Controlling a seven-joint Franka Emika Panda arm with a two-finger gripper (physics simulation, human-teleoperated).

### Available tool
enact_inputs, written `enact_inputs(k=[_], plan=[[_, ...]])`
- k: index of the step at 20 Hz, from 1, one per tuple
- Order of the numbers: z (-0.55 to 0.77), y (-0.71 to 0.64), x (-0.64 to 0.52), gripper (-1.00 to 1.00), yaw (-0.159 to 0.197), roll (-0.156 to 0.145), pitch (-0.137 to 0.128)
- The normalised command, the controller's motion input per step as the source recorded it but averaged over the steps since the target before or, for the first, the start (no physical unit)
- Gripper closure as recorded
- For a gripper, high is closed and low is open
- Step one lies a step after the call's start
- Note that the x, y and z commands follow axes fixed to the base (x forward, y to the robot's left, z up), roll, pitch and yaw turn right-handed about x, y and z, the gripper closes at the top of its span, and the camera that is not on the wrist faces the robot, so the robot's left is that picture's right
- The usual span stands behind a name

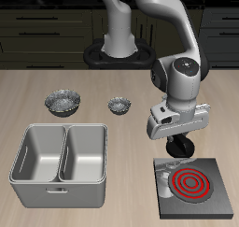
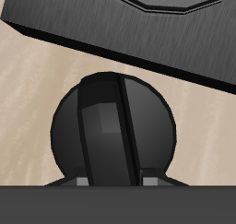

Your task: Turn off the stove and place the smallest bowl in the left side of the drainer and the medium bowl in the right side

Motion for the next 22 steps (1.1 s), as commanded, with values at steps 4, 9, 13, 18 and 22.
enact_inputs(k=[4, 9, 13, 18, 22], plan=[[0.08, -0.05, 0.05, 1.0, -0.071, 0.022, 0.02], [0.15, -0.02, 0.02, 1.0, -0.096, 0.019, -0.002], [0.02, 0.03, 0.04, 1.0, -0.055, 0.007, -0.004], [0.1, -0.01, 0.02, 1.0, -0.076, 0.007, -0.01], [0.15, 0.01, -0.01, 1.0, -0.06, 0.008, -0.022]])
